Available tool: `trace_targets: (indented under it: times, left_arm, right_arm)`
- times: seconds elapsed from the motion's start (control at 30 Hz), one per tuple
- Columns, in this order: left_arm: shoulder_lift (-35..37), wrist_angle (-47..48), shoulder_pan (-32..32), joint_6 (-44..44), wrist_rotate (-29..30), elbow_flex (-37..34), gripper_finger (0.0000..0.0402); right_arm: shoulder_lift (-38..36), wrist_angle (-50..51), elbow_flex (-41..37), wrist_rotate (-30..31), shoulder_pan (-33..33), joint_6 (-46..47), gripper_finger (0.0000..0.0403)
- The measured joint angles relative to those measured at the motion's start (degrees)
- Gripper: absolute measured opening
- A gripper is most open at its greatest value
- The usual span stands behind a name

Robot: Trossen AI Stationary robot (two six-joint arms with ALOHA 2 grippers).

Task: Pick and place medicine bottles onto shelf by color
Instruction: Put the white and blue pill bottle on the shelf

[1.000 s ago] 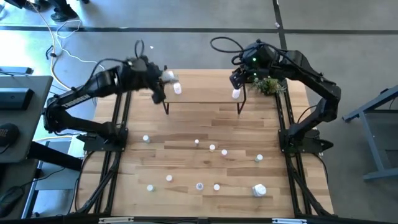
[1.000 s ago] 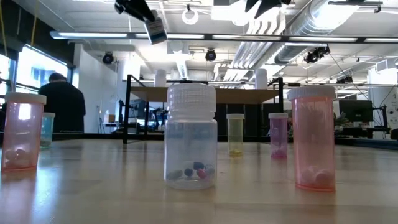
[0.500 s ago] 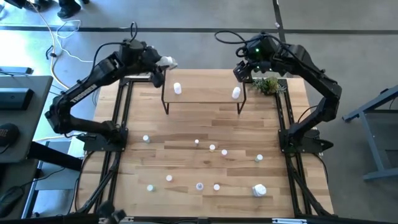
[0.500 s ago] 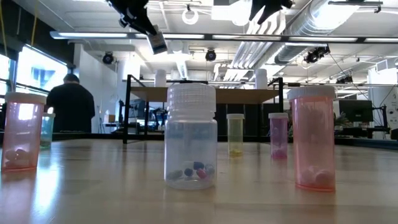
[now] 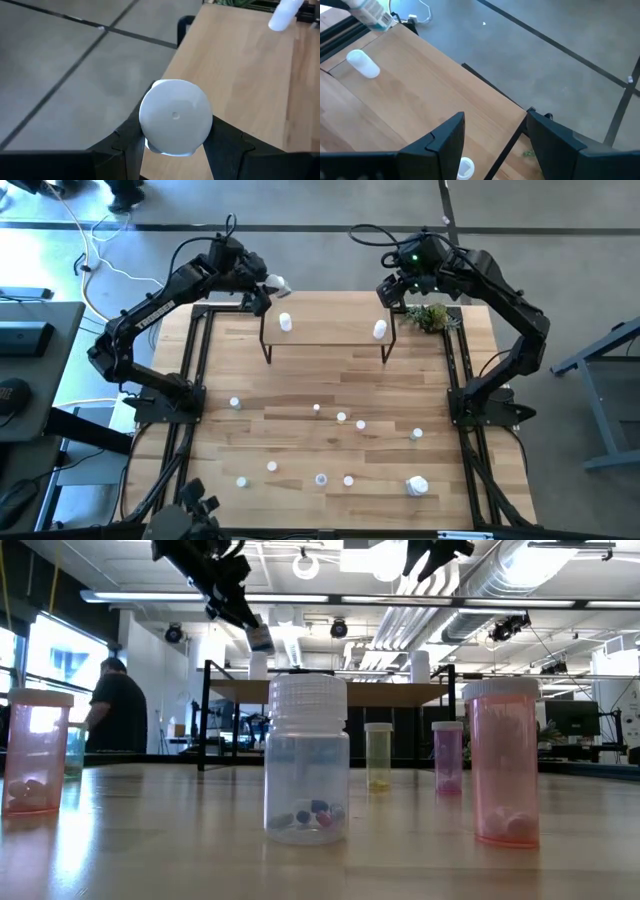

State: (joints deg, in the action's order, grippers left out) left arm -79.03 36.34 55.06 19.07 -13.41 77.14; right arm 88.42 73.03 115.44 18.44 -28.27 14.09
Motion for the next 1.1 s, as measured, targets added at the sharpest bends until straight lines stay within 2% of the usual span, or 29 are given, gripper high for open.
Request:
trace_targets:
  times: [0.1,0.57,0.8,1.1]
  left_arm:
    - [-0.81,0.81,0.07,0.01,-1.57,0.00,0.0159]
    - [-2.31,4.47,0.00,4.59,-1.58,0.00,0.0159]
    - [-5.68,4.31,-0.06,4.11,2.13,0.00,0.0159]
    - [-7.90,4.00,-0.08,4.15,2.29,0.00,0.0159]
  right_arm:
    - [0.00,0.02,0.00,0.00,0.00,-0.02,0.0206]
    - [0.02,2.11,0.00,0.00,0.02,-0.38,0.0206]
    - [0.02,3.38,0.00,0.00,0.07,-0.02,0.0206]
    - [0.02,3.97,0.00,0.00,0.09,0.42,0.0206]
